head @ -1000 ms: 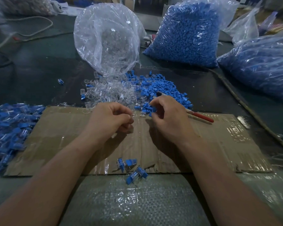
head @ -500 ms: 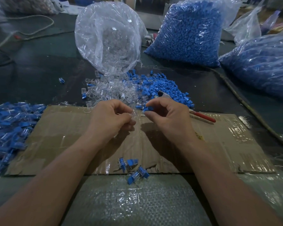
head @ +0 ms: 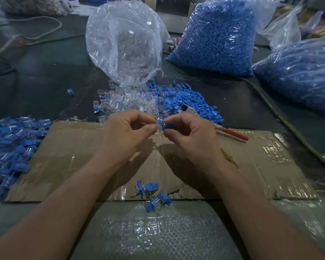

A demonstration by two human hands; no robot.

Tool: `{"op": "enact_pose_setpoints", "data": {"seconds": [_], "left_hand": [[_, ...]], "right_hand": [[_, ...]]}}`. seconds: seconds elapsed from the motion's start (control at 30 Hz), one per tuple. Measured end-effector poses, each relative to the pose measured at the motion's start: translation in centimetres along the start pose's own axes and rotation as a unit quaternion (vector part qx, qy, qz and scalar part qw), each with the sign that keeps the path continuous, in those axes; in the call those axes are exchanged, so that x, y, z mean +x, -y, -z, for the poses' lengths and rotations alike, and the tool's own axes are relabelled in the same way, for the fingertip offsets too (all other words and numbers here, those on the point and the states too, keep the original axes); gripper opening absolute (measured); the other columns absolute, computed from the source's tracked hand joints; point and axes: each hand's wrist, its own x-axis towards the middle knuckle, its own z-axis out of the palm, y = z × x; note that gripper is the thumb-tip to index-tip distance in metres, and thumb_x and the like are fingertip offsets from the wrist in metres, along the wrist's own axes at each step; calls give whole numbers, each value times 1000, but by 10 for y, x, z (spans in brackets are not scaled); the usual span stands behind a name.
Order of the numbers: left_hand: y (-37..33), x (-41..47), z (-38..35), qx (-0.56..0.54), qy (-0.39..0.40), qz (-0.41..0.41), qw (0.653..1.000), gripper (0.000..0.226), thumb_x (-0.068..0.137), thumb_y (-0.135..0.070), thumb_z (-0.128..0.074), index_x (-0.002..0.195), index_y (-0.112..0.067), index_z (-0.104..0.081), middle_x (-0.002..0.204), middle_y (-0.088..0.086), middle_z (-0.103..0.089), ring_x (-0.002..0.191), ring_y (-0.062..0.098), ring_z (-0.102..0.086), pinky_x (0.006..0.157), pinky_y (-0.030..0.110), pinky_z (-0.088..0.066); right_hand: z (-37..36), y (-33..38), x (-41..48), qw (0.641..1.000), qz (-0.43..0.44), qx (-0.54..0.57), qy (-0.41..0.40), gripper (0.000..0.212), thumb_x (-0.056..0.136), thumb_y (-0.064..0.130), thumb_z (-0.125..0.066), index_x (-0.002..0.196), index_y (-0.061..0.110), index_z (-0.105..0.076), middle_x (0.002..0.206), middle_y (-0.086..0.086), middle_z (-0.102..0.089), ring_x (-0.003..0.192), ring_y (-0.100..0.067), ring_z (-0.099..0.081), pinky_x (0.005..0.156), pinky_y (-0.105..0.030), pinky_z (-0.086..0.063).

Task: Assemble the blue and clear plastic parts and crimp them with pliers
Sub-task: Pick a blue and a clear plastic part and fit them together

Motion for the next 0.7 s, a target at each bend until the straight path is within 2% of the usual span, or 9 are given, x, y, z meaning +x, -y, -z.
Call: {"op": "enact_pose_setpoints", "data": {"seconds": [0.13,0.23,0.3,0.47,0.6,0.7], "left_hand": [[0,-1,-1,-41,6,31,999,29,71,0,-73,82,-26,-67,79,-10,-72,70,5,-69,63,16,-54],[-1,-1,-1,-30,18,33,999,31,71,4,-72,81,-25,-66,78,-10,-70,68,3,-68,57,11,-50],[-1,-1,0,-21,13,36,999,32,70,6,-72,80,-24,-66,74,-3,-71,68,5,-68,57,12,-51],[1,1,0,-4,-12,36,999,34,69,8,-73,76,-24,-64,74,1,-68,65,7,-66,59,18,-54],[1,1,1,30,-30,34,999,29,71,1,-74,75,-25,-62,73,-1,-66,63,9,-63,57,20,-55],[-1,1,0,4,-15,49,999,24,71,0,-74,75,-21,-63,70,1,-65,60,8,-64,56,16,-53]], "right_hand": [[-2,-1,1,999,-11,-4,-36,20,80,3,-67,98,11,-69,79,19,-61,77,-2,-64,76,-18,-54],[-1,-1,1,999,-16,5,-45,16,79,4,-68,92,13,-69,75,18,-61,72,0,-63,70,-14,-53],[-1,1,0,999,-15,1,-39,14,79,4,-69,87,15,-68,73,17,-61,71,1,-62,67,-12,-51],[-5,3,-1,1000,-20,8,-16,8,78,5,-70,86,7,-68,75,4,-65,70,-12,-64,68,-22,-55],[-6,3,-1,1000,-8,-13,-3,9,78,6,-70,87,6,-69,75,5,-64,71,-11,-64,69,-23,-55],[-7,3,-1,1000,-3,-22,-6,9,78,10,-71,86,6,-69,74,2,-65,68,-11,-63,65,-22,-54]]}}
